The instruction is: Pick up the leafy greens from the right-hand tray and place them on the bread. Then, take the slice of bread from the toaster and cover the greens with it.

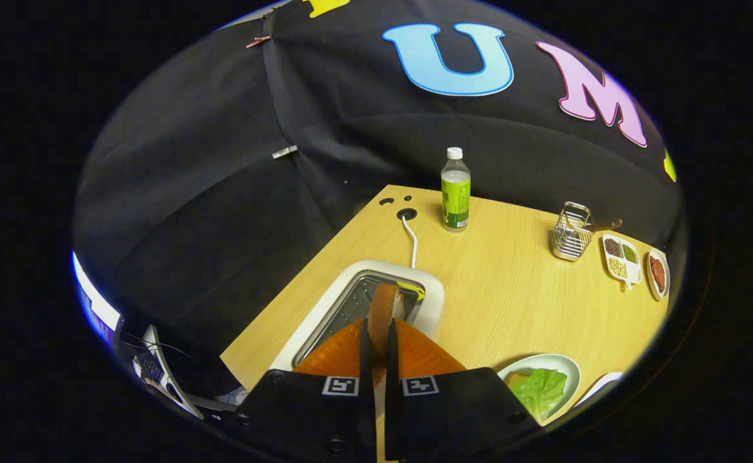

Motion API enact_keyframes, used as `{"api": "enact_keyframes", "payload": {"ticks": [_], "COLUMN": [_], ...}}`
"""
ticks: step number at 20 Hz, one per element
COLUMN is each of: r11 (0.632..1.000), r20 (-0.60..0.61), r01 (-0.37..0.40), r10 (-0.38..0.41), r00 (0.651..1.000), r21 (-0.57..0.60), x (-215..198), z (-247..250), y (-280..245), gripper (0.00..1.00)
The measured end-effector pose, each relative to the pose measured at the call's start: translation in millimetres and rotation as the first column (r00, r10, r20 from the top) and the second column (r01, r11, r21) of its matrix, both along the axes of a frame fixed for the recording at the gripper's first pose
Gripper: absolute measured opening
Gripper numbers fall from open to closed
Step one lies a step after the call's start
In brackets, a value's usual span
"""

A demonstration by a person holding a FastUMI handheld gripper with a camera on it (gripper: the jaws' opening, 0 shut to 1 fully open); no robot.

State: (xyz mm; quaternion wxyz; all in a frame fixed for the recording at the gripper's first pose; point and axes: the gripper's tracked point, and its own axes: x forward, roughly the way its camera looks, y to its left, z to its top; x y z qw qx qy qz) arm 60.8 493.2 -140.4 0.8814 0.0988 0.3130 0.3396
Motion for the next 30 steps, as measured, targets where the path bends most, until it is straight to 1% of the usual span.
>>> {"api": "enact_keyframes", "payload": {"ticks": [4, 7, 10, 12, 14, 16, 18, 21, 23, 24, 26, 27, 28, 30], "r11": [0.995, 0.981, 0.969, 0.965, 0.965, 0.960, 0.950, 0.935, 0.926, 0.924, 0.924, 0.926, 0.929, 0.929], "r20": [0.050, 0.057, 0.093, 0.119, 0.134, 0.121, 0.077, -0.011, -0.074, -0.098, -0.125, -0.142, -0.156, -0.190], "r01": [0.034, 0.058, 0.110, 0.152, 0.197, 0.250, 0.296, 0.352, 0.376, 0.381, 0.381, 0.376, 0.370, 0.362], "r10": [-0.039, -0.070, -0.133, -0.180, -0.222, -0.265, -0.303, -0.352, -0.374, -0.378, -0.380, -0.375, -0.365, -0.342], "r00": [0.998, 0.996, 0.987, 0.976, 0.966, 0.957, 0.950, 0.936, 0.925, 0.921, 0.916, 0.916, 0.918, 0.921], "r21": [0.098, 0.185, 0.222, 0.214, 0.174, 0.129, 0.095, 0.048, 0.025, 0.015, -0.021, -0.018, 0.000, 0.084], "x": [2.8, 4.1, 9.8, 13.1, 15.6, 13.6, 6.8, -3.8, -10.1, -2.2, -5.9, -8.2, -9.0, -8.9], "z": [44.2, 77.7, 93.9, 94.3, 80.7, 57.1, 28.9, -20.5, -51.6, -68.7, -96.2, -102.7, -105.4, -102.9], "y": [-20.2, -46.7, -92.7, -130.7, -168.7, -201.6, -227.9, -252.3, -258.6, -256.6, -253.9, -246.4, -236.3, -214.3], "gripper": [0.10, 0.10, 0.10, 0.09, 0.10, 0.10, 0.10, 0.10, 0.10, 0.10, 0.10, 0.10, 0.10, 0.10]}}
